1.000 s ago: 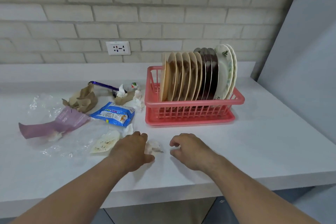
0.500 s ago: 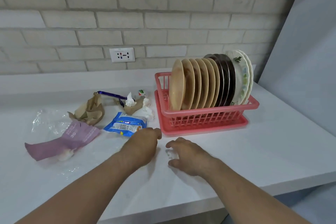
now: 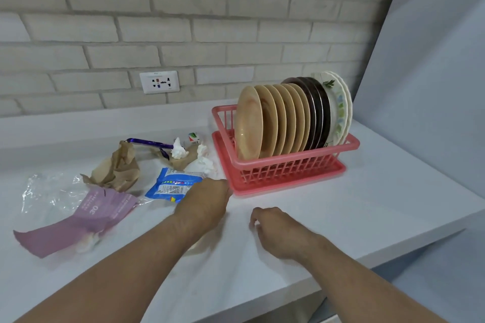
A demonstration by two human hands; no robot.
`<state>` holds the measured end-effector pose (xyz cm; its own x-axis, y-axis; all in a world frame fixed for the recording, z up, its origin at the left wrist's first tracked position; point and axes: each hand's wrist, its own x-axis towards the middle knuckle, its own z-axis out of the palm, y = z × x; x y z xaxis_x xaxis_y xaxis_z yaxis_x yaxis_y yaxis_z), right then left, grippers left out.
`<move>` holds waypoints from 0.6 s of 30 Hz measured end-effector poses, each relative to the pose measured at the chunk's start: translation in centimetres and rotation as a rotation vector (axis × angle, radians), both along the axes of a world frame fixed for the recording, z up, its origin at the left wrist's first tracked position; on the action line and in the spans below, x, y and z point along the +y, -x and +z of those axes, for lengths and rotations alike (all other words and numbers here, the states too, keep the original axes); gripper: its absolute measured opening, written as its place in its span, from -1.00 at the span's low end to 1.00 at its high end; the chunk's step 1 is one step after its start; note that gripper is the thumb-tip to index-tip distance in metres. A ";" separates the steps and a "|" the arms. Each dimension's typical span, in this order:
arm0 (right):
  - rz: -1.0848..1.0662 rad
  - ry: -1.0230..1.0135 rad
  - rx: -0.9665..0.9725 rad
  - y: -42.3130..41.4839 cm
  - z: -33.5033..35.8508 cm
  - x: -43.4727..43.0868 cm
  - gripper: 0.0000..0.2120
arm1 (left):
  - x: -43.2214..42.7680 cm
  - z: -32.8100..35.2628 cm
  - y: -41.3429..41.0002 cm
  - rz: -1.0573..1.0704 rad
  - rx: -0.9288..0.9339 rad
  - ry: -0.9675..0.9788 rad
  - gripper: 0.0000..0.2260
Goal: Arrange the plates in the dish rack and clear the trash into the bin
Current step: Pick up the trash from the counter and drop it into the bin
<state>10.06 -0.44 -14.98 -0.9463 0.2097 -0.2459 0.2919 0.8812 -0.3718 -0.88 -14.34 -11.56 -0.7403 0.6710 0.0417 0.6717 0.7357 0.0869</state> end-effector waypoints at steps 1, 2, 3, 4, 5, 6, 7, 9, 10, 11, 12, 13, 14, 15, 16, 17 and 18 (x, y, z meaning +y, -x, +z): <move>-0.014 0.014 0.003 -0.5 0.4 0.3 -0.71 | 0.6 0.0 -0.2 -0.028 -0.027 -0.049 -0.88; -0.026 0.026 0.010 -1.1 0.8 0.7 -0.72 | 1.3 0.0 -0.5 -0.059 -0.050 -0.096 -0.86; -0.037 0.034 0.018 -1.7 1.0 1.1 -0.73 | 2.1 -0.1 -0.8 -0.079 -0.075 -0.139 -0.81; -0.049 0.038 0.029 -2.4 1.3 1.6 -0.74 | 2.9 -0.2 -1.3 -0.091 -0.096 -0.162 -0.75; -0.068 0.038 0.037 -3.5 1.4 2.3 -0.75 | 4.0 -0.4 -2.1 -0.114 -0.110 -0.177 -0.71; -0.084 0.040 0.044 -4.2 1.6 2.8 -0.77 | 4.7 -0.6 -2.7 -0.140 -0.115 -0.191 -0.68; -0.108 0.038 0.048 -5.2 1.7 3.5 -0.79 | 5.4 -0.7 -3.5 -0.164 -0.123 -0.210 -0.67; -0.145 0.033 0.053 -7.3 1.9 5.0 -0.80 | 6.9 -0.6 -5.4 -0.203 -0.129 -0.242 -0.68; -0.165 0.032 0.059 -8.3 1.9 5.8 -0.80 | 7.7 -0.7 -6.3 -0.239 -0.105 -0.245 -0.72; -0.191 0.037 0.065 -9.3 1.9 6.8 -0.81 | 8.6 -0.7 -7.3 -0.269 -0.092 -0.243 -0.76; -0.213 0.050 0.076 -10.2 1.8 7.8 -0.82 | 9.5 -0.7 -8.4 -0.292 -0.094 -0.250 -0.80; -0.232 0.071 0.087 -11.2 1.7 8.8 -0.82 | 10.3 -0.8 -9.6 -0.290 -0.155 -0.278 -0.81; -0.246 0.099 0.104 -12.1 1.6 9.8 -0.80 | 11.1 -0.9 -10.6 -0.291 -0.245 -0.316 -0.81; -0.256 0.131 0.123 -13.4 1.3 11.0 -0.77 | 12.2 -1.2 -12.0 -0.283 -0.344 -0.357 -0.83; -0.264 0.167 0.141 -14.2 1.1 11.8 -0.75 | 13.0 -1.6 -12.8 -0.289 -0.412 -0.390 -0.88; -0.271 0.209 0.146 -15.3 1.0 12.8 -0.73 | 13.8 -1.9 -13.8 -0.296 -0.459 -0.391 -0.93; -0.271 0.240 0.144 -16.4 0.8 13.9 -0.72 | 14.7 -2.3 -14.9 -0.312 -0.497 -0.384 -0.94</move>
<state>26.42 13.43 -14.19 -0.8931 0.4090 -0.1872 0.4317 0.6625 -0.6122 13.99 0.34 -13.90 -0.5081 0.8609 0.0244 0.6596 0.3708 0.6538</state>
